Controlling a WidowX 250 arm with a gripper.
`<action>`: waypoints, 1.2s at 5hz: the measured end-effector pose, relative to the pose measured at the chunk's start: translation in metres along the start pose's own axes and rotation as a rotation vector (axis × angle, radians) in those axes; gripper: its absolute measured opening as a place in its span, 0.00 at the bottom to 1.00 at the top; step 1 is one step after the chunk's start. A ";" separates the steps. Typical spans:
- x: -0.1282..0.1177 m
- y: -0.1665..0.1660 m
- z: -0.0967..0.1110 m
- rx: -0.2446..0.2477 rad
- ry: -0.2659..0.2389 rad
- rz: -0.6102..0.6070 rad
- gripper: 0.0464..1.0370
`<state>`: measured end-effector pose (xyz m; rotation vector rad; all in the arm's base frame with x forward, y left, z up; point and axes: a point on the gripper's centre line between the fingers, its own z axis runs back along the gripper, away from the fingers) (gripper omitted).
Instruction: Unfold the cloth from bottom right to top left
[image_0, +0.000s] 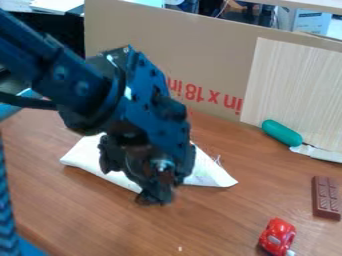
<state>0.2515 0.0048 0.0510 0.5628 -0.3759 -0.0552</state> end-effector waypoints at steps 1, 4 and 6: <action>-0.003 -0.007 -0.006 0.009 0.010 -0.023 0.96; 0.004 -0.022 -0.036 0.057 0.037 -0.038 0.96; 0.018 -0.011 -0.045 0.055 0.075 0.030 0.65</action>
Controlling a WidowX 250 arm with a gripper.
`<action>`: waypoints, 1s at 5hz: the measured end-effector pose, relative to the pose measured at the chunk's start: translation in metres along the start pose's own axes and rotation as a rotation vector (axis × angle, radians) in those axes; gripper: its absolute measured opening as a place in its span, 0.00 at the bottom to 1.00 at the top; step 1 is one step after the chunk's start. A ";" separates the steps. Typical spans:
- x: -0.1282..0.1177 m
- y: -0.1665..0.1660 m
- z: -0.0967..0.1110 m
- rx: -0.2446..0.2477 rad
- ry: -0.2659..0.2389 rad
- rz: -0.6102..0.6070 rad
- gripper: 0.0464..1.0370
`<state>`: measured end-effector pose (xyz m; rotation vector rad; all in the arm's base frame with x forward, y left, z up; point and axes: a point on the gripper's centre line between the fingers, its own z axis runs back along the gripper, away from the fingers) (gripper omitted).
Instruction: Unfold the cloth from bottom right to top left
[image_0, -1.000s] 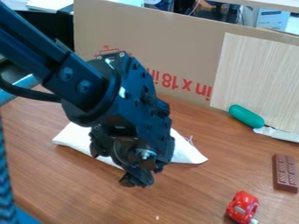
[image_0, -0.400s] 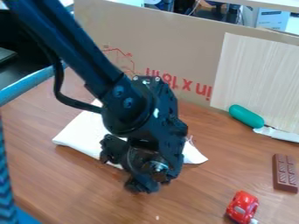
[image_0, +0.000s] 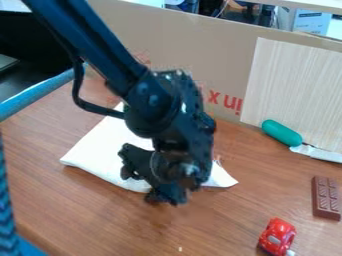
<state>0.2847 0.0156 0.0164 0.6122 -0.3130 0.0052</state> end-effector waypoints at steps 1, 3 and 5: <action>0.001 0.004 0.004 -0.031 0.008 0.014 0.34; 0.006 0.034 0.031 -0.132 -0.018 0.054 0.01; 0.028 0.094 0.046 -0.245 0.019 0.205 0.00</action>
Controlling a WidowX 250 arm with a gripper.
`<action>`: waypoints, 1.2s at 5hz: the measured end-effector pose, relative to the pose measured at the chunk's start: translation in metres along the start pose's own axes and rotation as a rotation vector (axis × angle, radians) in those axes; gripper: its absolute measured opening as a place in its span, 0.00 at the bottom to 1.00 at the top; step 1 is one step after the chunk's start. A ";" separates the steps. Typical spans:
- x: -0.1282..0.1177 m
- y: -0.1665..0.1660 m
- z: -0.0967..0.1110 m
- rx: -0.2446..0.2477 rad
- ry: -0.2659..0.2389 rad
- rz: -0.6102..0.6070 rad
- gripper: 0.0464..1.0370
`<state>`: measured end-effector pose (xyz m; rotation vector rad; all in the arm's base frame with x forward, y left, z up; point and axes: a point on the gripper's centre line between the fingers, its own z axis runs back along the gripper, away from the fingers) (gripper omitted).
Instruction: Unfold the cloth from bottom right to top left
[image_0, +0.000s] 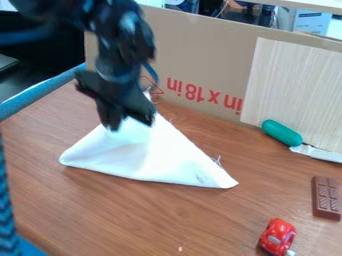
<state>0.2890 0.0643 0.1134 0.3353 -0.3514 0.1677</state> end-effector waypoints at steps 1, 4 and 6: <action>0.022 0.026 0.011 -0.038 0.009 0.099 0.00; 0.029 0.100 0.000 -0.061 0.067 0.426 0.00; 0.009 0.145 -0.005 -0.075 0.090 0.575 0.00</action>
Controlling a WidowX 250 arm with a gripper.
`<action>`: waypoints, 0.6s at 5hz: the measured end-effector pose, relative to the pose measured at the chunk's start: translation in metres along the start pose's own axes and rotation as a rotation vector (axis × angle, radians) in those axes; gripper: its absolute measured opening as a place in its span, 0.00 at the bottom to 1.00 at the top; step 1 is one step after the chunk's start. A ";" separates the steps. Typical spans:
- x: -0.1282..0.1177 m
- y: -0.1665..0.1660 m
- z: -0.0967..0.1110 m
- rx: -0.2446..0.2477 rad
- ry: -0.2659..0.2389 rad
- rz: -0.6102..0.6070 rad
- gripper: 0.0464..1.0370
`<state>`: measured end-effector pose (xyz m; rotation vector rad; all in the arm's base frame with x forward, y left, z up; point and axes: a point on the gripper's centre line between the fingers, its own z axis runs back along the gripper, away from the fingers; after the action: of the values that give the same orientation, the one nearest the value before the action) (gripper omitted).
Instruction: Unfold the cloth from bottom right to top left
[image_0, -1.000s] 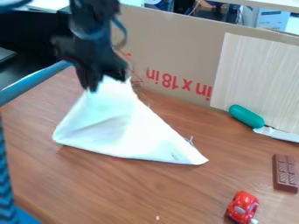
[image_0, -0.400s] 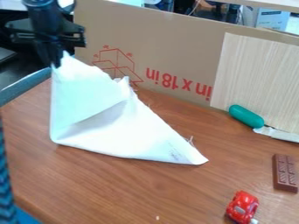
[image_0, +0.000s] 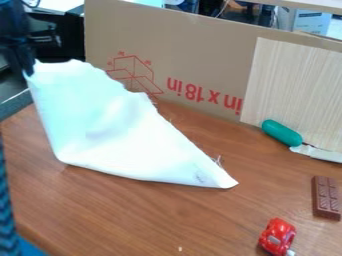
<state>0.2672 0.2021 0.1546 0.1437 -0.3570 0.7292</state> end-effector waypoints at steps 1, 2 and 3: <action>0.006 0.023 0.003 -0.008 -0.009 0.047 0.00; 0.006 0.040 -0.005 0.005 0.005 0.058 0.00; 0.005 0.061 -0.020 0.043 0.030 0.083 0.03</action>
<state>0.2345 0.2555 0.1385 0.1594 -0.3199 0.8209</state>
